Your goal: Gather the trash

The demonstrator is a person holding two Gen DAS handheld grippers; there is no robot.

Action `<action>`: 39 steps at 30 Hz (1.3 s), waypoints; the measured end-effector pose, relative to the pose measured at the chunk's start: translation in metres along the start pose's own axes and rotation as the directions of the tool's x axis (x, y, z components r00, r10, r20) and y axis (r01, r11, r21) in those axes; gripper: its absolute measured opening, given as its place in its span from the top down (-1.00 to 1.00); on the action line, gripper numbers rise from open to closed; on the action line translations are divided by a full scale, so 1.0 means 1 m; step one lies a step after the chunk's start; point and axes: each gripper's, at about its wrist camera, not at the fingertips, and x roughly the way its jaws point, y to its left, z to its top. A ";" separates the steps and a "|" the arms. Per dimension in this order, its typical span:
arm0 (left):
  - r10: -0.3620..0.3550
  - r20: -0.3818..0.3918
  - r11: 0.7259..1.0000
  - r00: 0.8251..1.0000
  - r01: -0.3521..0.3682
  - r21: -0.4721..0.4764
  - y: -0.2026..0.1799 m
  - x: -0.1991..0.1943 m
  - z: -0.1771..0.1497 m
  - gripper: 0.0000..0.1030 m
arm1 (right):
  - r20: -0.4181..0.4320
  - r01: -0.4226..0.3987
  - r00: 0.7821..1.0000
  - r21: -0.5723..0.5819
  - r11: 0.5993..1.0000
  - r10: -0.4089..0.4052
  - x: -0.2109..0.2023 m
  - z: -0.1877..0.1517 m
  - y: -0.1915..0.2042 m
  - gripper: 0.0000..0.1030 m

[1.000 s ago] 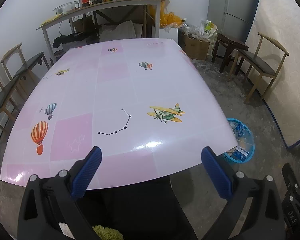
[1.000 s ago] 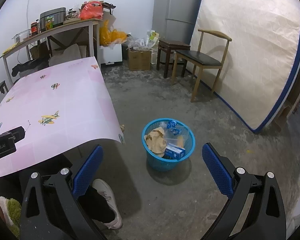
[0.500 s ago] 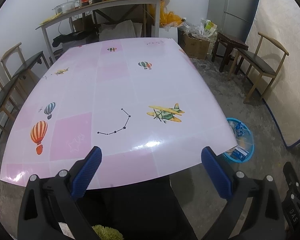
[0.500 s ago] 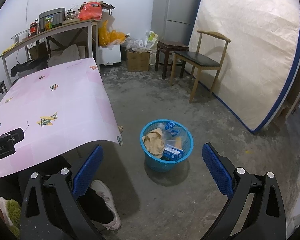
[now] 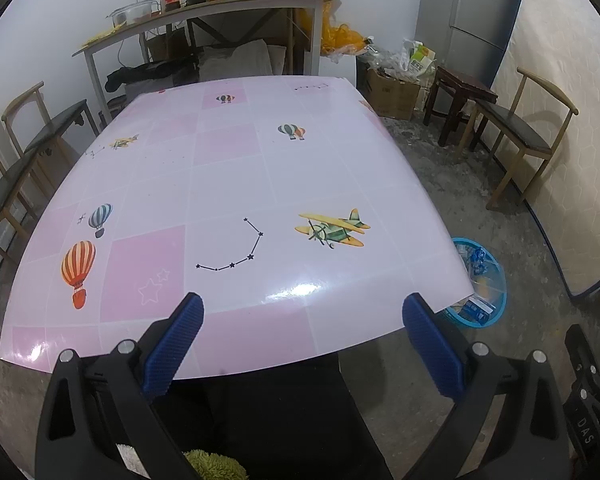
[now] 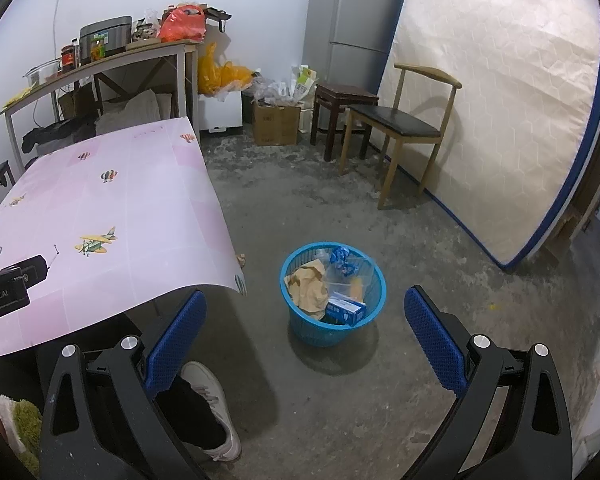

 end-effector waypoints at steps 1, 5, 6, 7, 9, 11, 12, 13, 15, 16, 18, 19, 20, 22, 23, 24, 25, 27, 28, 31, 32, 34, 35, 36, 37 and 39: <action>0.000 -0.001 1.000 1.000 0.000 -0.001 0.000 -0.001 0.000 -0.89 | 0.000 0.000 1.000 0.001 1.000 0.000 0.000 0.000 0.000 -0.85; 0.000 -0.001 1.000 1.000 0.000 -0.002 -0.002 -0.002 0.001 -0.89 | 0.000 0.001 1.000 0.001 1.000 -0.001 0.000 0.000 0.001 -0.85; 0.000 -0.001 1.000 1.000 0.000 -0.002 -0.001 -0.002 0.001 -0.89 | 0.000 0.001 1.000 0.001 1.000 -0.001 0.000 0.000 0.001 -0.85; 0.000 -0.001 1.000 1.000 0.000 -0.002 -0.001 -0.002 0.001 -0.89 | 0.000 0.001 1.000 0.001 1.000 -0.001 0.000 0.000 0.001 -0.85; 0.000 -0.001 1.000 1.000 0.000 -0.003 -0.001 -0.002 0.001 -0.89 | 0.000 0.002 1.000 0.001 1.000 -0.002 0.000 0.000 0.001 -0.85; 0.000 -0.002 1.000 1.000 0.000 -0.002 -0.002 -0.002 0.001 -0.89 | 0.000 0.002 1.000 0.001 1.000 -0.002 0.000 0.000 0.001 -0.85; 0.000 -0.002 1.000 1.000 0.000 -0.003 -0.001 -0.002 0.001 -0.89 | 0.000 0.002 1.000 0.001 1.000 -0.002 0.000 0.000 0.001 -0.85; 0.000 -0.002 1.000 1.000 0.000 -0.003 -0.001 -0.002 0.001 -0.89 | 0.000 0.002 1.000 0.001 1.000 -0.002 0.000 0.000 0.001 -0.85; 0.000 -0.001 1.000 1.000 0.000 -0.003 -0.001 -0.002 0.001 -0.89 | 0.001 0.001 1.000 0.001 1.000 -0.001 0.000 -0.001 0.001 -0.85; 0.000 0.000 1.000 1.000 0.000 -0.002 -0.001 -0.002 0.001 -0.89 | 0.001 0.001 1.000 0.001 1.000 -0.001 0.000 0.000 0.001 -0.85; 0.000 -0.002 1.000 1.000 0.000 -0.002 -0.001 -0.002 0.001 -0.89 | 0.001 0.000 1.000 0.000 1.000 0.000 0.000 -0.001 0.001 -0.85; 0.000 -0.002 1.000 1.000 0.000 -0.002 -0.001 -0.002 0.001 -0.89 | 0.001 0.001 1.000 -0.001 1.000 -0.001 0.000 -0.001 0.001 -0.85; 0.000 -0.003 1.000 1.000 0.000 -0.002 -0.001 -0.002 0.001 -0.89 | 0.001 0.001 1.000 -0.001 1.000 -0.001 0.001 0.000 0.000 -0.85; 0.000 -0.004 1.000 1.000 0.000 -0.004 -0.002 -0.003 0.000 -0.89 | 0.001 0.001 1.000 0.000 1.000 -0.001 0.000 -0.001 0.001 -0.85; 0.000 -0.005 1.000 1.000 0.000 -0.005 -0.003 -0.003 -0.001 -0.89 | 0.001 0.001 1.000 0.000 1.000 -0.001 0.000 -0.001 0.001 -0.85; 0.000 -0.006 1.000 1.000 0.000 -0.005 -0.003 -0.004 -0.001 -0.89 | 0.001 0.001 1.000 0.000 1.000 -0.001 0.001 0.000 0.001 -0.85; 0.000 -0.006 1.000 1.000 0.000 -0.005 -0.004 -0.004 -0.001 -0.89 | 0.001 0.001 1.000 0.000 1.000 -0.001 0.001 -0.001 0.001 -0.85; 0.001 -0.006 1.000 1.000 -0.001 -0.006 -0.004 -0.004 -0.001 -0.89 | 0.000 0.001 1.000 0.000 1.000 -0.001 0.001 -0.001 0.001 -0.85; 0.000 -0.006 1.000 1.000 0.000 -0.006 -0.004 -0.004 -0.001 -0.89 | 0.000 0.001 1.000 0.000 1.000 -0.001 0.001 -0.001 0.001 -0.85; 0.001 -0.009 1.000 1.000 -0.001 -0.005 -0.005 -0.004 -0.003 -0.89 | 0.001 0.001 1.000 -0.001 1.000 -0.001 0.000 -0.001 0.001 -0.85; 0.000 -0.010 1.000 1.000 0.000 -0.005 -0.005 -0.003 -0.003 -0.89 | 0.001 0.001 1.000 0.000 1.000 -0.001 0.000 -0.002 0.002 -0.85; 0.000 -0.011 1.000 1.000 0.000 -0.005 -0.006 -0.003 -0.004 -0.89 | 0.002 0.002 1.000 0.000 1.000 -0.002 0.000 -0.002 0.001 -0.85; 0.000 -0.011 1.000 1.000 0.000 -0.005 -0.006 -0.003 -0.004 -0.89 | 0.002 0.002 1.000 0.000 1.000 -0.002 0.000 -0.002 0.002 -0.85; 0.000 -0.012 1.000 1.000 0.000 -0.004 -0.007 -0.002 -0.004 -0.89 | 0.001 0.001 1.000 0.000 1.000 -0.001 0.000 -0.002 0.002 -0.85; 0.000 -0.013 1.000 1.000 0.000 -0.005 -0.007 -0.002 -0.005 -0.89 | 0.001 0.001 1.000 0.000 1.000 -0.001 0.000 -0.002 0.002 -0.85; 0.000 -0.014 1.000 1.000 0.000 -0.006 -0.007 -0.002 -0.005 -0.89 | 0.001 0.001 1.000 0.000 1.000 -0.001 0.000 -0.002 0.002 -0.85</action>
